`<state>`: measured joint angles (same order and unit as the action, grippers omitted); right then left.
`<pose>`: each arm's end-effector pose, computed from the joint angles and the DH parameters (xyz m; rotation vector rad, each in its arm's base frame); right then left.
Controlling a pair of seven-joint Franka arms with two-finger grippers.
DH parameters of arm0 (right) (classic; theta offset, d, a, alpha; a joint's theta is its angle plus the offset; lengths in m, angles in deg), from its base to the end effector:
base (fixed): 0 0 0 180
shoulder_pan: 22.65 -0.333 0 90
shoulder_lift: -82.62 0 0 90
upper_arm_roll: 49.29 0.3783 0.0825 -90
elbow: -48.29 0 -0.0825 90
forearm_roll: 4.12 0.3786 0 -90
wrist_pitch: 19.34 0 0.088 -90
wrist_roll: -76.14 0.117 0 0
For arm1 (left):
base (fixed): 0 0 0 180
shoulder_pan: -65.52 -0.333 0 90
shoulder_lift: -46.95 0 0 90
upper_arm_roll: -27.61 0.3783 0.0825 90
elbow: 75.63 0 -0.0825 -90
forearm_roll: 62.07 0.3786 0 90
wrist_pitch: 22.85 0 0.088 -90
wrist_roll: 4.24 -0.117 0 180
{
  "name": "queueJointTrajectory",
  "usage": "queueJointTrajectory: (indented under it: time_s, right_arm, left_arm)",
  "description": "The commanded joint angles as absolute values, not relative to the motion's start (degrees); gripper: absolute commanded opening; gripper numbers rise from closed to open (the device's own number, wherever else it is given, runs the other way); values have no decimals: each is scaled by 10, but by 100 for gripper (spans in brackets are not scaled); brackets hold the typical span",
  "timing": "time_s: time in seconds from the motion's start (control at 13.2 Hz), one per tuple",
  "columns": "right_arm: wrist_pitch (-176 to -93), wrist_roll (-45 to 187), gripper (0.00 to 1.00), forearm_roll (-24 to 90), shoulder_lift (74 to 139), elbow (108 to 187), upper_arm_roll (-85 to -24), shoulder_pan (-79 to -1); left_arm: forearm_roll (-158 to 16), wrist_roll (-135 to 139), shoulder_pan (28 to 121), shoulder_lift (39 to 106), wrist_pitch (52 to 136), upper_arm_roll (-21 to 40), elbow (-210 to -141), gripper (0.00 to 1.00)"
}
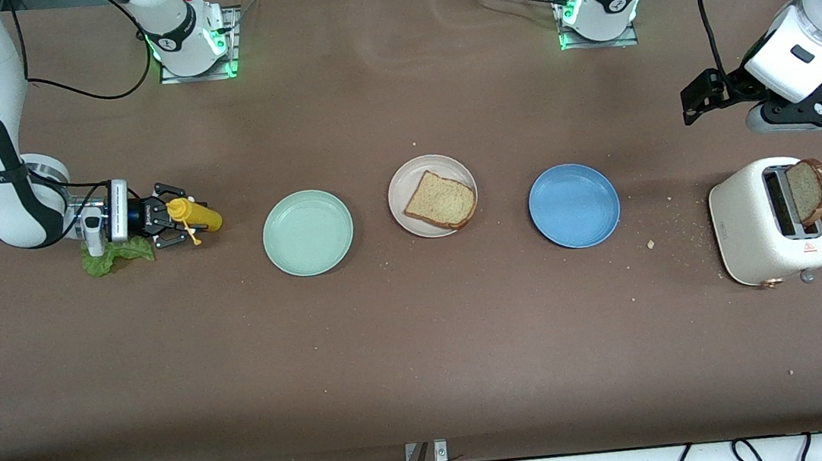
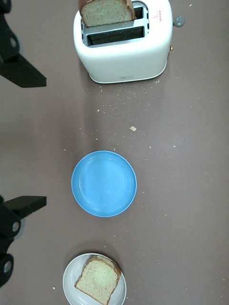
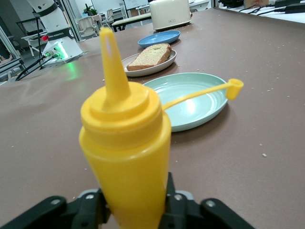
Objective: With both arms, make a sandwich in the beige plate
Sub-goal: 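Grasp the yellow bottle with the right gripper and lift it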
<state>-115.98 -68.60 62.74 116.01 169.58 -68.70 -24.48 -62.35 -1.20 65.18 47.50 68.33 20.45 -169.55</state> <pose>0.5240 -0.0620 0.1857 -1.6073 -1.3840 -0.7762 0.5472 -0.0656 0.6414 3.1375 -0.1032 -0.0905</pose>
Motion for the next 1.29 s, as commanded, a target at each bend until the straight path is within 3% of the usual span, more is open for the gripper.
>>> queueJointTrajectory:
  time_s: [0.0, 0.38, 0.76, 1.21]
  right_arm:
    - [-1170, -649, 0, 636, 1152, 1666, -691, -268]
    - [-1264, -444, 0, 560, 1063, 1628, -692, -360]
    - [-1382, -212, 0, 430, 1035, 1571, -692, -493]
    - [-1426, 226, 0, 84, 1045, 1472, -686, -674]
  left_arm:
    - [-636, -7, 654, 485, 672, 206, -1676, 100]
    - [-631, 19, 663, 484, 671, 202, -1677, 100]
    - [-608, 22, 669, 476, 640, 142, -1677, 100]
    - [-616, 6, 636, 481, 617, 157, -1669, 100]
